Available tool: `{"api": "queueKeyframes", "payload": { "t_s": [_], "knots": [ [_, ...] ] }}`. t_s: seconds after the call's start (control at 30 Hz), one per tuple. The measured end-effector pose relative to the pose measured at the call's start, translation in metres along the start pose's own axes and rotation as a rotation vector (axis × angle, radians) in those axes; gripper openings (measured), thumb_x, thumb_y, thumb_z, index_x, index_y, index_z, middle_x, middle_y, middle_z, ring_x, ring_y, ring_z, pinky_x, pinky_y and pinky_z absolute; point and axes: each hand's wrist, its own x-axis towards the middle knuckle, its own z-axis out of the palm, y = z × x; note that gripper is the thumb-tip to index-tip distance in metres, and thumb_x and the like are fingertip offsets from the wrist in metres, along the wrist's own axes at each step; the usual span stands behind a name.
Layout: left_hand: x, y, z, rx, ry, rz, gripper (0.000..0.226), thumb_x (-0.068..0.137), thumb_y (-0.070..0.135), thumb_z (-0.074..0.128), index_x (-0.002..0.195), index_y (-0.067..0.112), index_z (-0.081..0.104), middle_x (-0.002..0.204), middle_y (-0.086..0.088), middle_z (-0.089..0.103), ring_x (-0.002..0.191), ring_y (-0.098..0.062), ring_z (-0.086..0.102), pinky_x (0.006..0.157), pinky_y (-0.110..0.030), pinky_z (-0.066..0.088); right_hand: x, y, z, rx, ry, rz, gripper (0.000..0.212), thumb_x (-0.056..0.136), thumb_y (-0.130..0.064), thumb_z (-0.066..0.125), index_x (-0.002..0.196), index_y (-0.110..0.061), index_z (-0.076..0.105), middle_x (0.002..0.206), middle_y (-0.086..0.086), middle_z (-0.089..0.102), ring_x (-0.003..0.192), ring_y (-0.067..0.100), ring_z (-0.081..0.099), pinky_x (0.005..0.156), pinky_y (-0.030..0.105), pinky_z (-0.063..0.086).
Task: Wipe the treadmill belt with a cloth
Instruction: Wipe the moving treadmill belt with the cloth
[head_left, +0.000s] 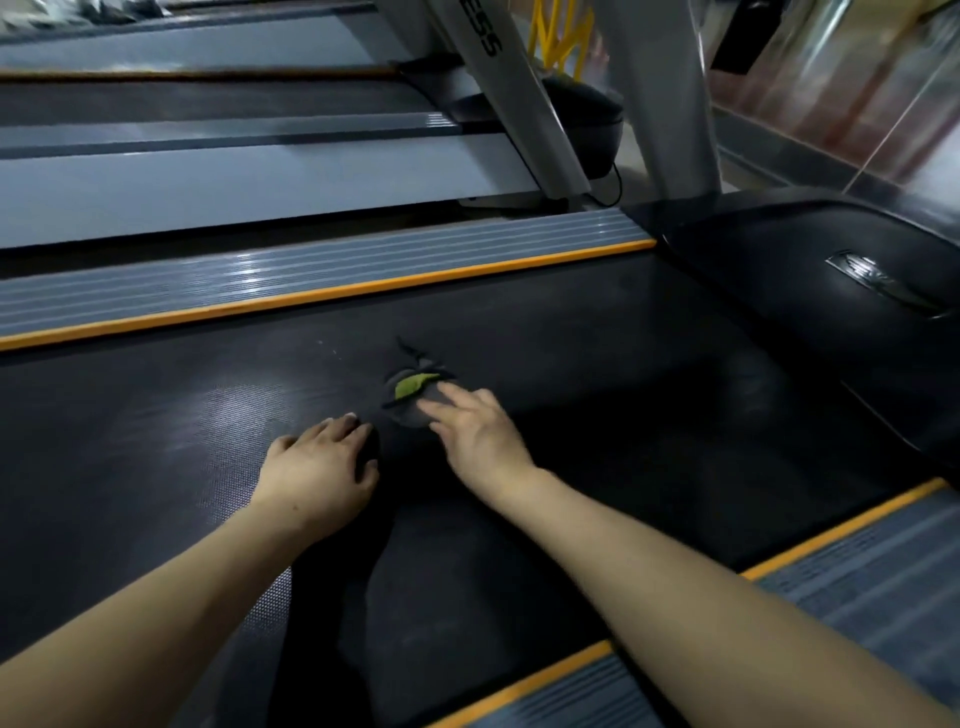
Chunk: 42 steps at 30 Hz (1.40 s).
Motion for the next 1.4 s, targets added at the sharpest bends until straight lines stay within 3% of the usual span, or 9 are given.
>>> {"api": "queueKeyframes", "payload": {
  "t_s": [0.1, 0.3, 0.47, 0.6, 0.77, 0.87, 1.03, 1.17, 1.4],
  "knots": [
    [-0.007, 0.008, -0.005, -0.049, -0.069, -0.003, 0.059, 0.097, 0.054, 0.040, 0.152, 0.036, 0.035, 0.166, 0.008, 0.023, 0.154, -0.017, 0.019, 0.120, -0.043, 0.024, -0.001, 0.075, -0.034, -0.168, 0.026, -0.028, 0.028, 0.084, -0.010, 0.070, 0.109, -0.022, 0.075, 0.122, 0.008, 0.068, 0.083, 0.036, 0.064, 0.080, 0.038, 0.057],
    [-0.026, 0.030, -0.028, 0.018, 0.056, 0.066, 0.049, 0.095, 0.050, 0.042, 0.142, 0.035, 0.044, 0.152, 0.010, 0.043, 0.141, -0.018, 0.039, 0.107, -0.042, 0.040, -0.008, 0.131, -0.060, -0.265, 0.116, 0.673, 0.031, 0.096, -0.021, 0.049, 0.120, -0.030, 0.067, 0.133, 0.003, 0.055, 0.106, 0.031, 0.050, 0.088, 0.035, 0.043],
    [-0.055, 0.038, -0.022, 0.018, 0.031, -0.029, 0.049, 0.094, 0.055, 0.041, 0.137, 0.034, 0.048, 0.148, 0.010, 0.046, 0.138, -0.019, 0.042, 0.104, -0.043, 0.039, -0.016, -0.005, -0.008, -0.083, -0.035, 0.201, 0.027, 0.087, -0.012, 0.064, 0.110, -0.024, 0.073, 0.122, 0.004, 0.064, 0.089, 0.034, 0.055, 0.079, 0.036, 0.052],
    [-0.053, 0.044, -0.017, -0.027, 0.017, -0.037, 0.052, 0.095, 0.058, 0.040, 0.141, 0.035, 0.047, 0.152, 0.009, 0.042, 0.142, -0.019, 0.037, 0.106, -0.044, 0.037, -0.027, 0.017, -0.030, -0.013, -0.020, -0.016, 0.032, 0.085, -0.011, 0.070, 0.115, -0.023, 0.074, 0.125, 0.004, 0.066, 0.088, 0.035, 0.059, 0.085, 0.036, 0.055],
    [-0.057, 0.037, -0.002, -0.035, 0.026, -0.040, 0.054, 0.097, 0.057, 0.037, 0.146, 0.036, 0.043, 0.159, 0.010, 0.035, 0.148, -0.018, 0.029, 0.111, -0.042, 0.032, -0.036, 0.143, -0.080, -0.259, 0.069, 0.430, 0.033, 0.094, -0.014, 0.055, 0.123, -0.020, 0.069, 0.133, 0.007, 0.060, 0.099, 0.040, 0.058, 0.089, 0.041, 0.051],
    [-0.056, 0.026, 0.003, 0.015, -0.026, -0.008, 0.061, 0.097, 0.060, 0.035, 0.154, 0.038, 0.031, 0.165, 0.011, 0.024, 0.151, -0.019, 0.024, 0.111, -0.045, 0.034, -0.036, 0.122, -0.072, -0.316, 0.111, 0.637, 0.034, 0.095, -0.013, 0.054, 0.125, -0.019, 0.069, 0.133, 0.008, 0.057, 0.098, 0.038, 0.052, 0.086, 0.040, 0.047],
    [-0.056, 0.027, 0.005, 0.084, -0.035, 0.001, 0.068, 0.094, 0.064, 0.033, 0.156, 0.037, 0.028, 0.166, 0.008, 0.022, 0.152, -0.021, 0.024, 0.113, -0.048, 0.029, -0.034, 0.003, -0.017, -0.166, -0.005, 0.312, 0.033, 0.087, -0.012, 0.061, 0.116, -0.025, 0.072, 0.125, 0.004, 0.060, 0.091, 0.033, 0.055, 0.081, 0.037, 0.048],
    [-0.053, 0.024, 0.004, 0.059, -0.074, 0.006, 0.072, 0.093, 0.067, 0.031, 0.158, 0.038, 0.021, 0.168, 0.010, 0.015, 0.154, -0.019, 0.016, 0.116, -0.049, 0.026, -0.040, 0.016, -0.030, -0.034, -0.062, 0.034, 0.032, 0.088, -0.018, 0.064, 0.119, -0.024, 0.072, 0.129, 0.002, 0.064, 0.096, 0.033, 0.061, 0.091, 0.037, 0.053],
    [-0.048, 0.022, 0.006, 0.049, -0.120, 0.009, 0.079, 0.088, 0.073, 0.027, 0.158, 0.038, 0.018, 0.169, 0.008, 0.012, 0.155, -0.021, 0.014, 0.117, -0.053, 0.023, -0.043, 0.120, -0.080, -0.302, 0.027, 0.550, 0.033, 0.097, -0.015, 0.055, 0.127, -0.020, 0.068, 0.140, 0.009, 0.057, 0.106, 0.038, 0.055, 0.094, 0.038, 0.048]
  ]
}}
